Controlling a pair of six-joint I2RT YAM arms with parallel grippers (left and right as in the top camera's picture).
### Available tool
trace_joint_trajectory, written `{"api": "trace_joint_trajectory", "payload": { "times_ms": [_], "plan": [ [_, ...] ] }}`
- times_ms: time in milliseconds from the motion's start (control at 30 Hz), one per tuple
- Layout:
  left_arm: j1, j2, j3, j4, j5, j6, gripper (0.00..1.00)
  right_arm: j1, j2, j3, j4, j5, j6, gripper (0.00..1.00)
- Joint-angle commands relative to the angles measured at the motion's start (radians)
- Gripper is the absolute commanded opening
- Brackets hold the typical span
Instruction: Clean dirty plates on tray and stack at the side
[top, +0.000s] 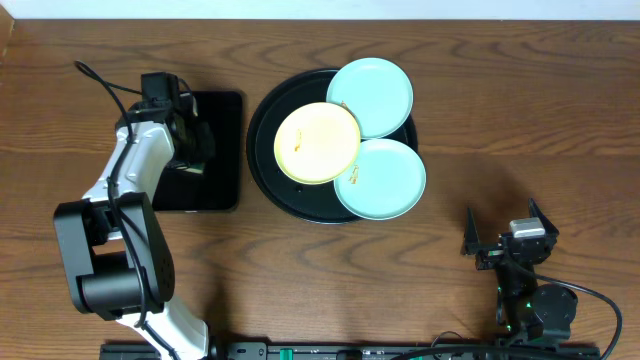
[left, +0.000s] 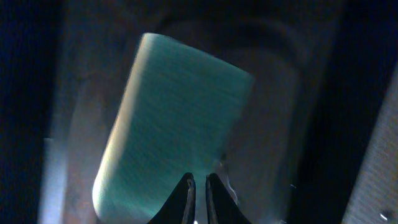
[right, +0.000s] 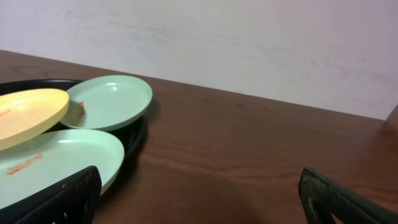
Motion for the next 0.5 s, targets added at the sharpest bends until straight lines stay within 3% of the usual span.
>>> {"api": "trace_joint_trajectory", "payload": {
  "times_ms": [0,100,133,200,467],
  "plan": [
    [0.01,-0.003,0.004,0.019,-0.062,-0.009,0.1,-0.005,-0.005,-0.001,-0.004,-0.002,-0.007,0.99],
    [0.01,-0.024,0.03,0.027,-0.062,-0.009,0.17,-0.005,-0.005,-0.001,-0.004,-0.002,-0.008,0.99],
    [0.01,-0.032,0.035,0.029,-0.062,-0.008,0.31,-0.005,-0.005,-0.001,-0.004,-0.002,-0.007,0.99],
    [0.011,-0.041,0.036,0.039,-0.063,0.026,0.43,-0.005,-0.005,-0.001,-0.004,-0.001,-0.007,0.99],
    [0.013,-0.019,0.027,0.046,-0.107,0.161,0.58,-0.005,-0.005,-0.001,-0.004,-0.002,-0.008,0.99]
  ]
}}
